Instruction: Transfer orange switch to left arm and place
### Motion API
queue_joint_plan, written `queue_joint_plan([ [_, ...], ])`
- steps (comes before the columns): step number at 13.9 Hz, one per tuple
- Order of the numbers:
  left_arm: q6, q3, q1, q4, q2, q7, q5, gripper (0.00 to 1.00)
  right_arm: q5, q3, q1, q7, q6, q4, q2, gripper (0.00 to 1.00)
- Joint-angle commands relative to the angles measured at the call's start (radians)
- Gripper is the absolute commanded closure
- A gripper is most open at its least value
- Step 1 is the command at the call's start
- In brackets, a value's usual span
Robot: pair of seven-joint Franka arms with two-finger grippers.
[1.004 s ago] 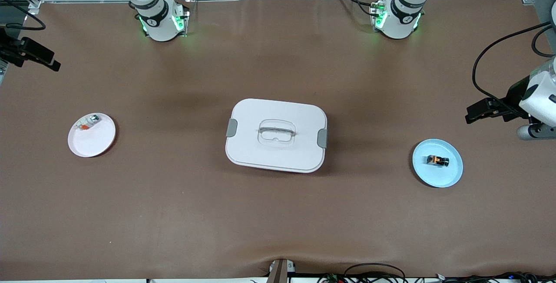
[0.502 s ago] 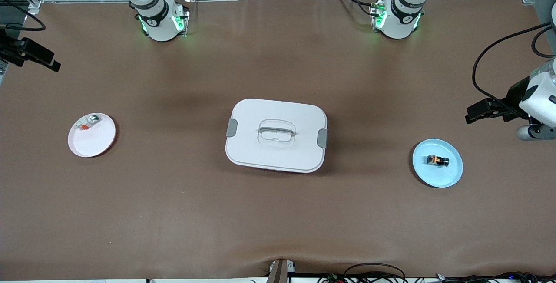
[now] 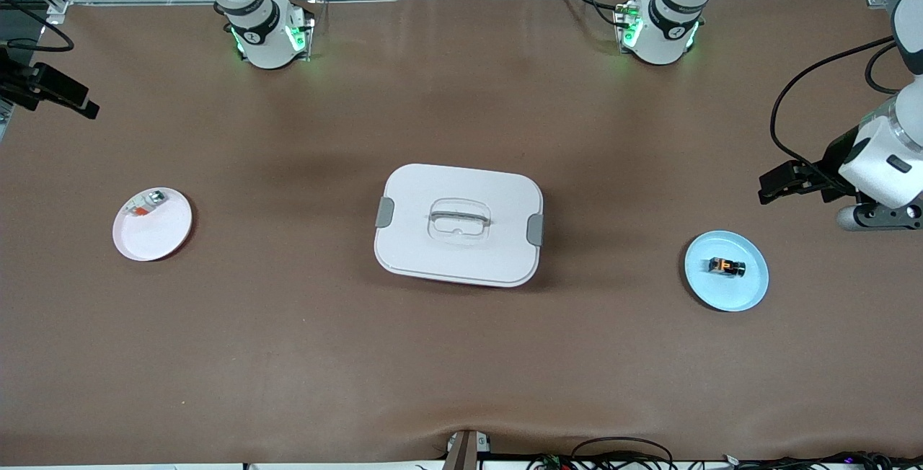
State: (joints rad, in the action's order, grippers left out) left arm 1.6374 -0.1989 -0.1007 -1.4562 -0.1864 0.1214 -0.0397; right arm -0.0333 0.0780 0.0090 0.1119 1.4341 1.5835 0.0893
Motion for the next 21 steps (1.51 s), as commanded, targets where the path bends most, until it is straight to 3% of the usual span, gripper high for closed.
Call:
queue_joint_plan([
  [1,-0.018,0.079,0.082,-0.004,0.015,-0.006,0.014,0.0,-0.016,-0.017,-0.02,0.012,0.003,0.026,0.029,0.0],
  [4,-0.002,0.079,0.075,-0.032,0.034,-0.008,0.024,0.0,-0.016,-0.015,-0.018,0.011,0.005,0.026,0.027,0.0],
  [8,0.107,0.076,0.073,-0.185,0.129,-0.009,0.024,0.0,-0.014,-0.014,-0.018,0.005,0.006,0.024,0.027,0.0],
  [15,0.148,0.076,0.078,-0.26,0.202,-0.008,0.056,0.0,-0.013,-0.015,-0.011,0.005,0.014,0.018,0.023,0.0],
  [17,0.156,0.088,0.073,-0.267,0.208,-0.02,0.119,0.0,-0.011,-0.017,-0.001,0.006,0.022,0.016,0.023,0.0],
  [21,0.154,0.111,0.087,-0.218,0.2,-0.016,0.11,0.0,-0.005,-0.015,0.0,0.008,0.022,0.018,0.021,0.0],
])
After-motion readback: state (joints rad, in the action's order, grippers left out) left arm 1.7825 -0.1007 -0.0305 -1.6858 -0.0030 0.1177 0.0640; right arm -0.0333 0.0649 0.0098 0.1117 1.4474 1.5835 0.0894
